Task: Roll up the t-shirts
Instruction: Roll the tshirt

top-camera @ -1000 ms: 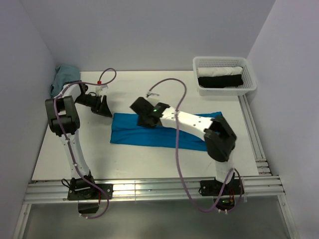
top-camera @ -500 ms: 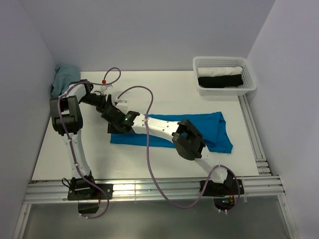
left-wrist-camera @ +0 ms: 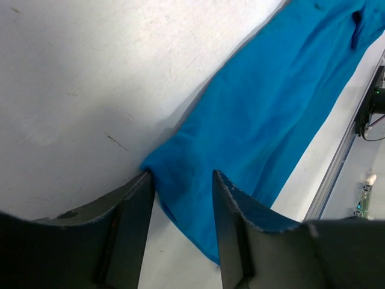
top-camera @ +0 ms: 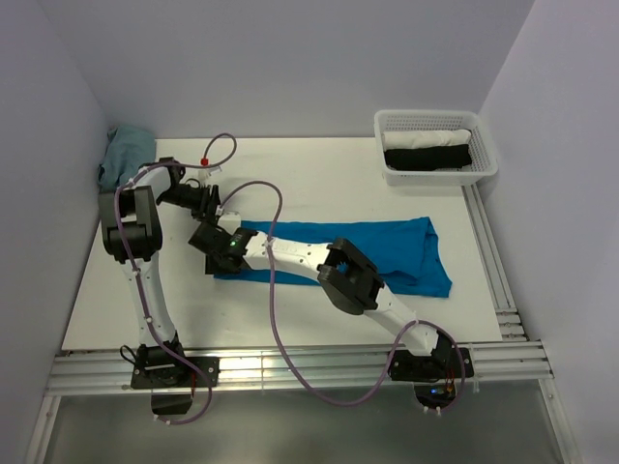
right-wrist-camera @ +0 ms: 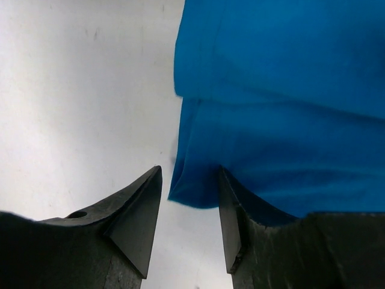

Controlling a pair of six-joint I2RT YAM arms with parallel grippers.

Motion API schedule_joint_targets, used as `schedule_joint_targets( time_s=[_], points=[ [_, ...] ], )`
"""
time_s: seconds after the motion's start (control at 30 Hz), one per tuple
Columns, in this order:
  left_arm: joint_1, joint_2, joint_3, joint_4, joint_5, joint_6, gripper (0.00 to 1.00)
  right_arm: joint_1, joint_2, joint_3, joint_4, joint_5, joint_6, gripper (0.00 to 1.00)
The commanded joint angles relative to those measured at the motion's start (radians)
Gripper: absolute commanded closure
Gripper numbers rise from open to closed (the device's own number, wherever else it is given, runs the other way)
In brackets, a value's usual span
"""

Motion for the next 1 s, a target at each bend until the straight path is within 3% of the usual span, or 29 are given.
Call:
schedule_joint_targets(
  time_s=[0.0, 0.27, 0.4, 0.47, 0.6, 0.73, 0.97],
  points=[
    [-0.014, -0.017, -0.054, 0.077, -0.092, -0.024, 0.51, 0.025, 0.036, 0.074, -0.079, 0.003, 0.008, 0.5],
    [-0.023, -0.058, -0.104, 0.149, -0.146, -0.083, 0.74, 0.051, 0.08, 0.098, -0.208, 0.024, 0.052, 0.5],
    [-0.031, -0.071, -0.113, 0.186, -0.169, -0.125, 0.83, 0.05, 0.088, 0.108, -0.26, 0.089, 0.071, 0.55],
    [-0.039, -0.074, -0.115, 0.189, -0.177, -0.129, 0.89, 0.051, 0.086, 0.11, -0.257, 0.092, 0.057, 0.6],
    [-0.048, -0.092, -0.136, 0.206, -0.197, -0.149, 0.99, 0.053, 0.106, 0.128, -0.245, 0.083, 0.026, 0.85],
    [-0.048, -0.138, -0.172, 0.241, -0.238, -0.166, 1.0, 0.06, 0.088, 0.098, -0.173, 0.051, -0.012, 0.98],
    [-0.045, -0.253, -0.291, 0.292, -0.381, -0.169, 1.0, 0.105, -0.006, 0.03, -0.038, -0.058, -0.077, 1.0]
  ],
)
